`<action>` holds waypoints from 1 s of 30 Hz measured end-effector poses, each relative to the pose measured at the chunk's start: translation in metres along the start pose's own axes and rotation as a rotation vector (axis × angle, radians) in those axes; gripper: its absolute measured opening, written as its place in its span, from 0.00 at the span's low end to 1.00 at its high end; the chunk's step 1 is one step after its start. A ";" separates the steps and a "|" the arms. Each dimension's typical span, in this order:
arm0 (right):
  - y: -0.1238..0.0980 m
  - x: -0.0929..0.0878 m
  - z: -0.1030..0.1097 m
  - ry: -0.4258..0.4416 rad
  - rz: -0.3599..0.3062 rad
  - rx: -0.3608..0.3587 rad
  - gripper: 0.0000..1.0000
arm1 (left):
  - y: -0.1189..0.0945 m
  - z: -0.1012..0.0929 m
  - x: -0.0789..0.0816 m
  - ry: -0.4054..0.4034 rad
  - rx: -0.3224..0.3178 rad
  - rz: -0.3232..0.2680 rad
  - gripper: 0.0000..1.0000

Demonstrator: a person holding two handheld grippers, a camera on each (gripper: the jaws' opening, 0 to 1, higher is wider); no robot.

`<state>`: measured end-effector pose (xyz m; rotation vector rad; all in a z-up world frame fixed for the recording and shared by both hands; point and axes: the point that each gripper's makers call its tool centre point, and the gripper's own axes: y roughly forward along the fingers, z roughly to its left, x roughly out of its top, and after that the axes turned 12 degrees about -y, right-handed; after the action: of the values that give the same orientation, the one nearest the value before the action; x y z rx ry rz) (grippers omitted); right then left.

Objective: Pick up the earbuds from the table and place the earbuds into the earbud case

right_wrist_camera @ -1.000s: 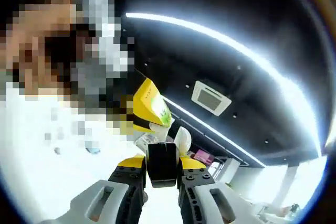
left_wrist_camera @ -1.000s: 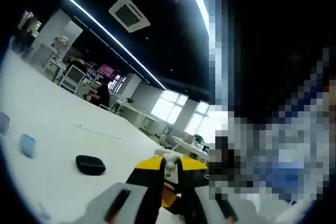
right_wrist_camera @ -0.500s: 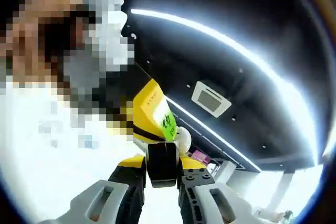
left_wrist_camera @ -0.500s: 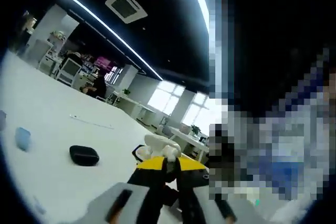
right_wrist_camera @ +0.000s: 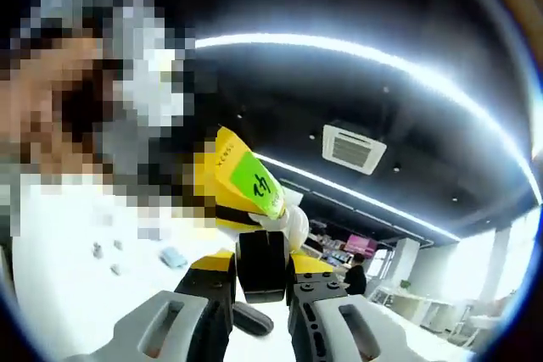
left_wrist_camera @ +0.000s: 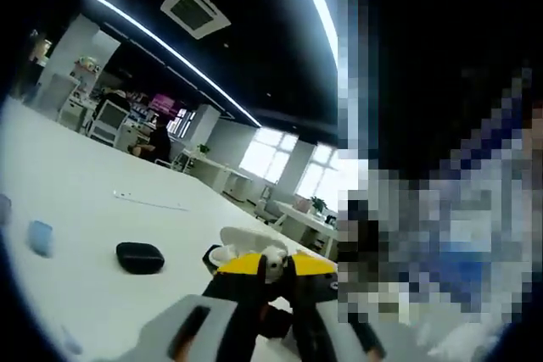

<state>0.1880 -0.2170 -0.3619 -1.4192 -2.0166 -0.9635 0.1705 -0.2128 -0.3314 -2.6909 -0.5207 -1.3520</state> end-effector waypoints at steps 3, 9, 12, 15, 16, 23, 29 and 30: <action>0.001 0.000 0.003 0.022 -0.011 0.017 0.21 | -0.001 0.002 0.001 0.001 0.008 0.001 0.13; 0.002 -0.002 0.009 0.016 -0.007 0.040 0.21 | -0.002 0.007 0.008 0.050 0.035 -0.011 0.11; 0.003 -0.004 0.010 0.016 -0.002 0.043 0.21 | -0.003 0.008 0.011 0.063 0.043 -0.017 0.08; 0.004 -0.005 0.008 0.009 0.005 0.040 0.21 | -0.004 0.008 0.010 0.055 0.040 -0.010 0.07; 0.004 -0.005 0.008 0.010 0.007 0.041 0.21 | -0.003 0.008 0.007 0.052 0.037 0.004 0.07; 0.004 -0.006 0.006 0.043 -0.006 0.048 0.21 | -0.003 0.006 0.002 0.017 0.018 0.034 0.09; 0.006 -0.001 0.021 0.252 -0.061 0.189 0.21 | -0.005 0.008 0.008 0.046 0.011 0.069 0.15; 0.006 -0.002 0.021 0.282 -0.060 0.195 0.21 | -0.006 0.008 0.009 0.042 0.005 0.078 0.16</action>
<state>0.1949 -0.2005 -0.3750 -1.0616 -1.8927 -0.9078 0.1797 -0.2032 -0.3295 -2.6428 -0.4095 -1.3819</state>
